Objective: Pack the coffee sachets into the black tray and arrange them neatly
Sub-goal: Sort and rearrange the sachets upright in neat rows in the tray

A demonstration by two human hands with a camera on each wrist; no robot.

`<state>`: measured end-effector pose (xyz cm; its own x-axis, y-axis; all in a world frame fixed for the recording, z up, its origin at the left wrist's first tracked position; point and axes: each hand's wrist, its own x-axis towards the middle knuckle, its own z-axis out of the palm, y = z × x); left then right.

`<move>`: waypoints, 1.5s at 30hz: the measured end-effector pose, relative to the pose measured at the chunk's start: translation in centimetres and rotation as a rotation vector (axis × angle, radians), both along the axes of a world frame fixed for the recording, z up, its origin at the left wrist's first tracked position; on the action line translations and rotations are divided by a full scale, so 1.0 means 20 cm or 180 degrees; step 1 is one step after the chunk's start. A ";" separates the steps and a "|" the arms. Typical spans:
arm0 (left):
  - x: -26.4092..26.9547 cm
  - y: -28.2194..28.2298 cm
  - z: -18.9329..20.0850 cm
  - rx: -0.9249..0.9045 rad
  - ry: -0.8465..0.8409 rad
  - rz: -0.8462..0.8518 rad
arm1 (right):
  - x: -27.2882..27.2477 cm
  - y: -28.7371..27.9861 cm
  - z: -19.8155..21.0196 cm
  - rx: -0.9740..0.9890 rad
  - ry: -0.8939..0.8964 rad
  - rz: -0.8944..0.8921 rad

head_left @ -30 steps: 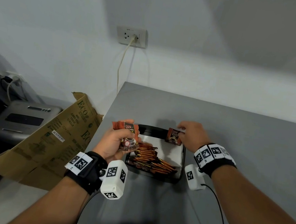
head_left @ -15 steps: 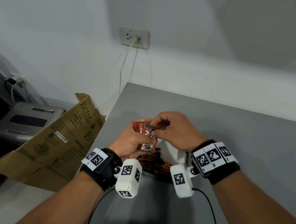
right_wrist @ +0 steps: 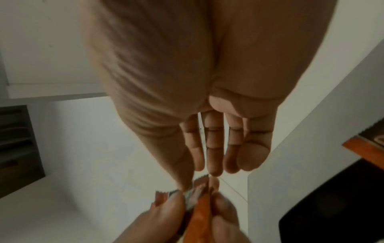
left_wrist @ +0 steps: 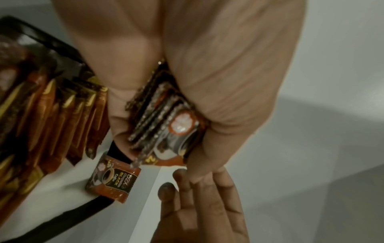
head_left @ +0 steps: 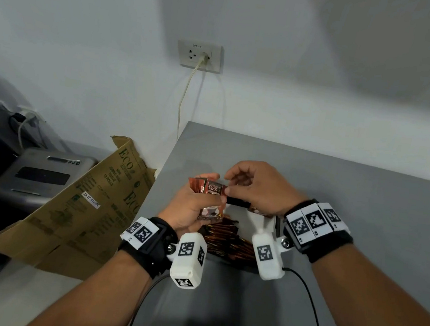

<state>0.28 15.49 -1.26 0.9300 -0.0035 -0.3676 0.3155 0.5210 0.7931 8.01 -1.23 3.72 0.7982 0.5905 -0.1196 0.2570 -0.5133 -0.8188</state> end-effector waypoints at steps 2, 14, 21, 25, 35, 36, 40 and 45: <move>0.01 -0.01 0.00 -0.0016 -0.0010 -0.0025 | -0.01 0.03 -0.01 0.0105 0.0064 -0.0016; 0.03 0.14 -0.06 0.0006 0.0167 0.0480 | 0.13 -0.08 -0.09 -0.0950 -0.0694 -0.0539; 0.00 0.16 -0.05 0.0191 0.0210 0.0538 | 0.13 -0.04 -0.26 -0.1439 -0.0518 -0.0558; -0.02 0.17 -0.06 0.0224 0.0264 0.0546 | 0.13 -0.04 -0.29 -0.1467 -0.0494 -0.0645; -0.05 0.16 -0.05 0.0152 0.0247 0.0464 | 0.14 -0.05 -0.32 -0.1447 -0.0524 -0.0692; -0.05 0.17 -0.05 0.0146 0.0251 0.0472 | 0.14 -0.05 -0.33 -0.1449 -0.0533 -0.0682; -0.06 0.17 -0.05 0.0153 0.0260 0.0485 | 0.14 -0.05 -0.33 -0.1468 -0.0519 -0.0684; -0.06 0.17 -0.06 0.0145 0.0285 0.0537 | 0.15 -0.11 -0.30 -0.1387 -0.0603 -0.0814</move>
<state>-0.95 18.83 -2.37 0.8796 0.1682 -0.4450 0.2970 0.5366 0.7899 11.05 -3.50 -2.31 0.9414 0.3022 -0.1501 0.2017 -0.8607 -0.4675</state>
